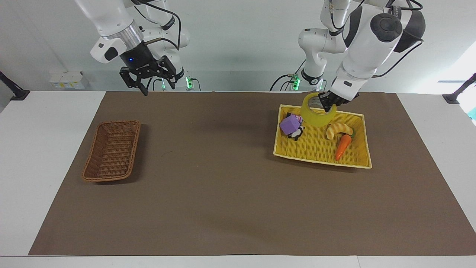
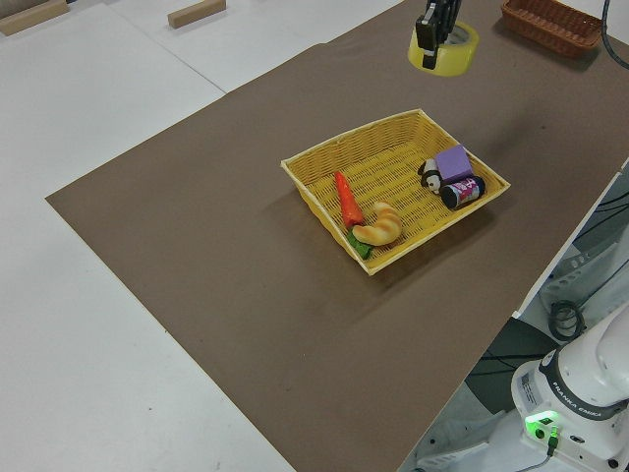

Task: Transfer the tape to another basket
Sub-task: 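Grasp the yellow tape roll with the left gripper and lift it, then carry the tape toward the right gripper while the right gripper reaches it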

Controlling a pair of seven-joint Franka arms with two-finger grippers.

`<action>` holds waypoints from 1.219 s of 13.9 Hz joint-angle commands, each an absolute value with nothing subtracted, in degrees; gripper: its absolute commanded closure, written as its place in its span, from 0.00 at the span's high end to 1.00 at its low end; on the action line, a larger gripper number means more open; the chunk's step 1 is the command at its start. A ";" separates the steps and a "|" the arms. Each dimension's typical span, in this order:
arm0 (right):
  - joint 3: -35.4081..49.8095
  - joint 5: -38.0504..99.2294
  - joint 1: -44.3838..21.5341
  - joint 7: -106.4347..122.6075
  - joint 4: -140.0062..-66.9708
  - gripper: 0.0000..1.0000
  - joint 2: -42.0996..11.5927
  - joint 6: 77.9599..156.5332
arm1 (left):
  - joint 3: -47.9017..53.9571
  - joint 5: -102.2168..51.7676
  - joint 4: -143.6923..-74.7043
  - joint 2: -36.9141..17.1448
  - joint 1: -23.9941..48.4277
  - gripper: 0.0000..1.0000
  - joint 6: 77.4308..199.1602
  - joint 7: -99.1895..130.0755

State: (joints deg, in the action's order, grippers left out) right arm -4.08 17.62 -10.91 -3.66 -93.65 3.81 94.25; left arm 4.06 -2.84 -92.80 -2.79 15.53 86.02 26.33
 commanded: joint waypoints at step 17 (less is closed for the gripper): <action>-4.13 45.00 -17.49 0.41 -108.71 1.00 3.68 109.69 | 6.15 -25.57 -99.23 -2.64 33.74 0.00 120.58 39.90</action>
State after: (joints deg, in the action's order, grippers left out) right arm -4.05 43.54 -18.09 -5.09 -105.14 1.13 109.80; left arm 7.18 -23.98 -98.71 -3.44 31.94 118.13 39.30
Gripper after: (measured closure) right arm 0.000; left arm 0.784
